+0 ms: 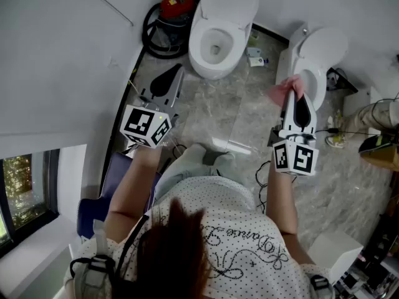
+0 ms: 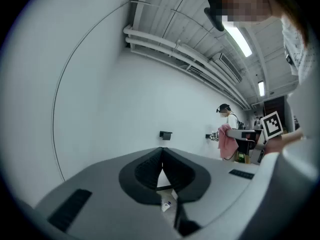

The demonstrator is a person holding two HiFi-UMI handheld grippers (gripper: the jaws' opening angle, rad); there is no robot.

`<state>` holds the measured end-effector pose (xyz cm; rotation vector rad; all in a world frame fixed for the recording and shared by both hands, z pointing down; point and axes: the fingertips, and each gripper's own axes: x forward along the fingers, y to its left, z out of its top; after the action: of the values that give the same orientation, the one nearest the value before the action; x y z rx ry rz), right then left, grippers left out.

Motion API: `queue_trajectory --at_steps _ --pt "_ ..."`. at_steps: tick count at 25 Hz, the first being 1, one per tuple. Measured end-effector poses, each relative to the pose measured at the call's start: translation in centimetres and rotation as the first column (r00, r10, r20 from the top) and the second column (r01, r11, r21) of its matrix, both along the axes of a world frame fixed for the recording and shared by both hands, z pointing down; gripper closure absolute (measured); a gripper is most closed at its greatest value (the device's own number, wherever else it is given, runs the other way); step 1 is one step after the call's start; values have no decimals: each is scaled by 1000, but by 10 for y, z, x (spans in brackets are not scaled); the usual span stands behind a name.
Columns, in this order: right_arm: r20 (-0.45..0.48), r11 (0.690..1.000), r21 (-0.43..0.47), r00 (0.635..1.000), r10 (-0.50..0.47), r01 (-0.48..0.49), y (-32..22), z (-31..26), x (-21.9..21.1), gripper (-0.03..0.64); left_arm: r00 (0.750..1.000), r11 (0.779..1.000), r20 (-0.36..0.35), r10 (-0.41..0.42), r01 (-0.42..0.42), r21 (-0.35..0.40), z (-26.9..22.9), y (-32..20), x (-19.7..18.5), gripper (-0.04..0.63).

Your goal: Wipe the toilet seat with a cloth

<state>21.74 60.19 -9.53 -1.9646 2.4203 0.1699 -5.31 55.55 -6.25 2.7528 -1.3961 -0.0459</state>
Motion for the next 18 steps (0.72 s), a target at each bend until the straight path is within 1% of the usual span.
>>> queue_trajectory --at_steps 5,8,13,18 --pt "-14 1000 4 1000 -27 27 -3 -2 -19 552 1000 1000 -4 3 -3 -6 2 -3 -9 591" --pt "16 998 20 998 -57 57 -1 -5 -27 551 1000 1000 -1 5 -5 -8 4 -4 -14 591" --pt "35 998 27 998 -61 60 -1 -9 -31 549 1000 1000 -2 9 -9 -14 6 -6 -20 591" --pt "31 996 20 996 -87 86 -10 -8 -35 549 1000 1000 -11 -21 20 -22 7 -15 -30 591"
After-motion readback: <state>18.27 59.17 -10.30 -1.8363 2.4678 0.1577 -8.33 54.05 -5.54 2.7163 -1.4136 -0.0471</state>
